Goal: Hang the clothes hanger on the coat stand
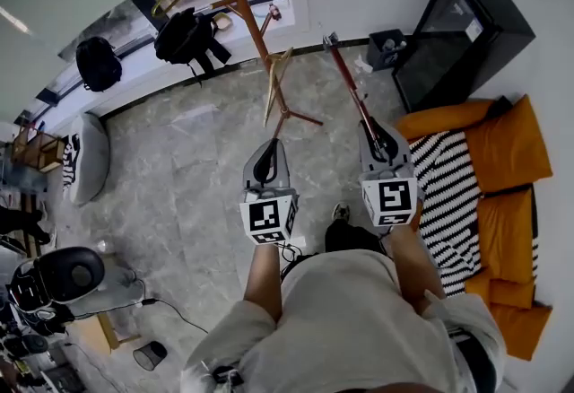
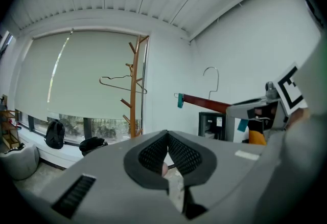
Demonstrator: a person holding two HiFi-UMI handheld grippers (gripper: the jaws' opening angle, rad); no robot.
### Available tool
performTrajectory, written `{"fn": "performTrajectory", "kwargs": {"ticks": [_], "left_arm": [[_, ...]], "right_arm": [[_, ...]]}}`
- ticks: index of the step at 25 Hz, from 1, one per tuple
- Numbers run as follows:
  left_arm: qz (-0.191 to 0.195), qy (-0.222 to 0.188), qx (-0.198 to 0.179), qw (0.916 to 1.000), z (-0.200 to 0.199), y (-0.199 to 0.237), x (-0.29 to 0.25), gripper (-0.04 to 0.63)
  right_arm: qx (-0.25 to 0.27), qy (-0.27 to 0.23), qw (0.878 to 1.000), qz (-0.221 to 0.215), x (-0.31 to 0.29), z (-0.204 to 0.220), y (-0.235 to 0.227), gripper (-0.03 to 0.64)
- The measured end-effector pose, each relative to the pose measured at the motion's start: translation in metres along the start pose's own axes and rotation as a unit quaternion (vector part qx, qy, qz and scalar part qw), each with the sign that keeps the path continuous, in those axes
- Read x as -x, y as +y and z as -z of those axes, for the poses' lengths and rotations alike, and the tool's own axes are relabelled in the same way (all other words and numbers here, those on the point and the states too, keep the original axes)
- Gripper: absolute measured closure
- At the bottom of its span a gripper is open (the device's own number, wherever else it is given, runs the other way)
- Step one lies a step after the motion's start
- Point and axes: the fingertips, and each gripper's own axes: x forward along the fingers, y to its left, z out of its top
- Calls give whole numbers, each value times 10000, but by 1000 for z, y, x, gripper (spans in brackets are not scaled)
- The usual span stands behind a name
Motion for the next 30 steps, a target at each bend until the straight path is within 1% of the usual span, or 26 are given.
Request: {"fn": "performTrajectory", "kwargs": {"ticks": [6,9,13,18,22,26,30], "left_arm": [[-32,51,-144,9999,-10,-31,-60,586],[-90,123,-176,9997,-13,-37,-81,586],[-150,189,-198,9995,-13,-38,-103,586],[-223,189,-202,9994,-11,-30,-133,586],[-288,223,-110,9993,-1,-17,-158,586],[-387,245,7,9990,3,5,-190,586],[-438,313,118,9985,4,38,-230,586]], "right_arm": [[-153,64,9997,-169,-31,16,-55,561],[-216,66,9994,-246,-47,19,-70,561],[-262,116,9990,-344,-66,27,-79,561],[-126,205,9984,-517,-97,34,-84,561],[29,295,9979,-575,-125,40,-90,561],[256,432,9965,-671,-162,44,-95,561],[537,615,9933,-819,-219,37,-97,561]]}}
